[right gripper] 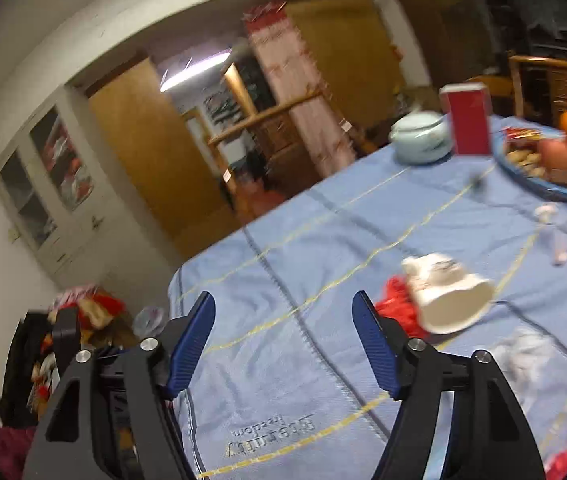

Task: Collect trash
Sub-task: 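Grasp the red yarn bundle with the left tool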

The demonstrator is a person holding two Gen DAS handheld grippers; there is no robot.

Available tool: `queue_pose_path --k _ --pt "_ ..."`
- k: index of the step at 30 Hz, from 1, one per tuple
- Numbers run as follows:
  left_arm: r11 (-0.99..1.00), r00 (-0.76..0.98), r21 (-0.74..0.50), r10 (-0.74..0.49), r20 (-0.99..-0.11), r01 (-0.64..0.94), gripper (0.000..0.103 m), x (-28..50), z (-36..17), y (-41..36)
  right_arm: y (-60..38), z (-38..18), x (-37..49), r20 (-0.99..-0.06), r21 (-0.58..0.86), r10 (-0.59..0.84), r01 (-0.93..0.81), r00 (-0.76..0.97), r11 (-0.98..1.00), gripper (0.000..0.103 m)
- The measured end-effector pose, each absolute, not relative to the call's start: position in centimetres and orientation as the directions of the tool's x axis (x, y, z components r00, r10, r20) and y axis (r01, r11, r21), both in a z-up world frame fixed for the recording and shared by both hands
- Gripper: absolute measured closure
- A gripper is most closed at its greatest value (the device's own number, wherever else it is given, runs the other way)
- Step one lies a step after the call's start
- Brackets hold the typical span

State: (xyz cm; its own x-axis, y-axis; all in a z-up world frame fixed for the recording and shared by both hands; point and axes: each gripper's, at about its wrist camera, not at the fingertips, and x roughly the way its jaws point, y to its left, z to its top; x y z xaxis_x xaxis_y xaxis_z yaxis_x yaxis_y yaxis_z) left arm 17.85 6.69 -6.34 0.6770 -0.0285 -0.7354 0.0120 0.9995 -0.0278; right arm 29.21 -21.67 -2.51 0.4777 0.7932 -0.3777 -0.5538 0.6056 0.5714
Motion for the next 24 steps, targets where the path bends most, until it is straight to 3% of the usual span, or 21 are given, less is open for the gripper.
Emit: queue_pose_path --k 7,20,21,23,24 --pt "0.984 0.654 -0.003 -0.12 -0.747 0.177 0.007 23.5 -4.9 -1.2 -28.9 -5.6 31.2 -0.505 0.589 0.533 -0.181 0.679 0.788 0.031" --pt "0.948 0.54 0.083 -0.102 -0.836 0.308 0.007 34.7 -8.3 -12.9 -32.9 -7.6 31.9 -0.467 0.715 0.542 -0.062 0.699 0.696 0.027" --pt "0.953 0.542 0.077 -0.1 -0.834 0.294 0.009 35.3 -8.6 -12.8 -33.1 -7.8 32.1 -0.466 0.722 0.544 -0.056 0.698 0.69 0.027" --pt "0.959 0.55 0.054 -0.113 -0.827 0.279 0.022 35.7 -8.8 -12.4 -33.3 -8.0 32.3 -0.462 0.735 0.552 -0.049 0.694 0.676 0.027" --pt "0.959 0.547 0.036 -0.13 -0.827 0.281 0.038 35.9 -8.9 -12.2 -33.3 -8.1 32.3 -0.456 0.745 0.561 -0.049 0.691 0.666 0.027"
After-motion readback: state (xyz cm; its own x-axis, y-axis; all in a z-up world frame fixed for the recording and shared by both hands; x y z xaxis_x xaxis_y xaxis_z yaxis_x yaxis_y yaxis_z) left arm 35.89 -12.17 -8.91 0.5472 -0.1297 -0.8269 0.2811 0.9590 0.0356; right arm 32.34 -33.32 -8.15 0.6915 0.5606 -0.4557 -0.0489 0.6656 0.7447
